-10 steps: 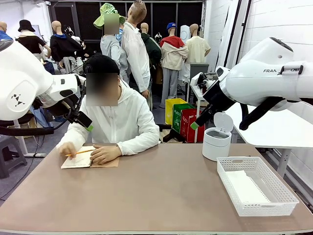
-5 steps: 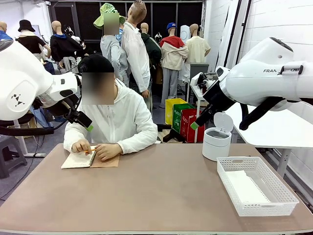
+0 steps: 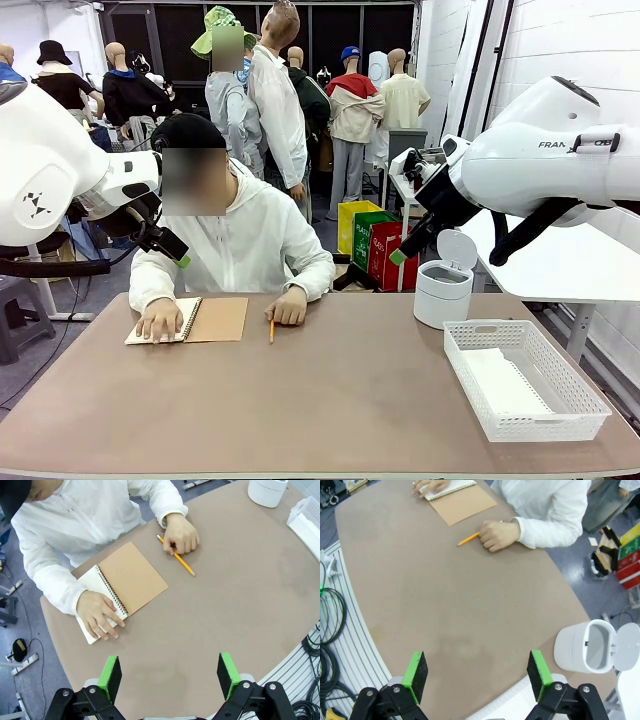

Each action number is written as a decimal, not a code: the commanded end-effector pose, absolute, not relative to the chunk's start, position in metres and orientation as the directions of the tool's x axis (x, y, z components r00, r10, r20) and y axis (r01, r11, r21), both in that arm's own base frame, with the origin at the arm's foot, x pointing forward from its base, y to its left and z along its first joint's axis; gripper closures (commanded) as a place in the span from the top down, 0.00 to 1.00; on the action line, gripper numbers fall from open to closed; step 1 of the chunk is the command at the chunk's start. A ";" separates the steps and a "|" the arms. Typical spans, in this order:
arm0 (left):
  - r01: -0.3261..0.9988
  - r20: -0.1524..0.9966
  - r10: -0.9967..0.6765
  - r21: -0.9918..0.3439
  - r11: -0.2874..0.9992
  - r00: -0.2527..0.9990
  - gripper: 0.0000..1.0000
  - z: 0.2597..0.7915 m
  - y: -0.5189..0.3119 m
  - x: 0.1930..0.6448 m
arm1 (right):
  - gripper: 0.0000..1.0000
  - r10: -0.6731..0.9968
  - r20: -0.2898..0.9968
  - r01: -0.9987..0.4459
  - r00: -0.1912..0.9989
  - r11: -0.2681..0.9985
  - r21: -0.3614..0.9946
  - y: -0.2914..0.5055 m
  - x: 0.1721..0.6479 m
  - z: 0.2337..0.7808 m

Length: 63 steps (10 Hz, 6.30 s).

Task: Sort the paper based on its condition.
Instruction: If a person hands you a paper, place it in the Organizing basket , and if it's crumpled, put it in the Trash can.

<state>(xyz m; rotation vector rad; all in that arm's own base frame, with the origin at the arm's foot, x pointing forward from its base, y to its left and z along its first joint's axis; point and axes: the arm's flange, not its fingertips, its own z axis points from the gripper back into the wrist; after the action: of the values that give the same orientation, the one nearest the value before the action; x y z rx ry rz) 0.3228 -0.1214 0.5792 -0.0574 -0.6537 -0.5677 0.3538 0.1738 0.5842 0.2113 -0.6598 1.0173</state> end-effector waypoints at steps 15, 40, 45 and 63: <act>0.516 0.594 -0.477 0.119 0.848 0.647 1.00 0.579 -0.120 0.323 | 1.00 0.718 0.600 -0.838 0.352 0.527 -0.138 0.174 0.354 0.583; 0.516 0.594 -0.477 0.119 0.848 0.647 1.00 0.579 -0.120 0.323 | 1.00 0.718 0.600 -0.838 0.352 0.527 -0.138 0.174 0.354 0.583; 0.516 0.594 -0.477 0.119 0.848 0.647 1.00 0.579 -0.120 0.323 | 1.00 0.718 0.600 -0.838 0.352 0.527 -0.138 0.174 0.354 0.583; 0.516 0.594 -0.477 0.119 0.848 0.647 1.00 0.579 -0.120 0.323 | 1.00 0.718 0.600 -0.838 0.352 0.527 -0.138 0.174 0.354 0.583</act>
<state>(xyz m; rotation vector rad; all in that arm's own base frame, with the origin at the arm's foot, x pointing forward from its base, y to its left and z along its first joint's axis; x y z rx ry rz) 0.3228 -0.1214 0.5792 -0.0574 -0.6537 -0.5677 0.3538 0.1738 0.5842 0.2113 -0.6598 1.0173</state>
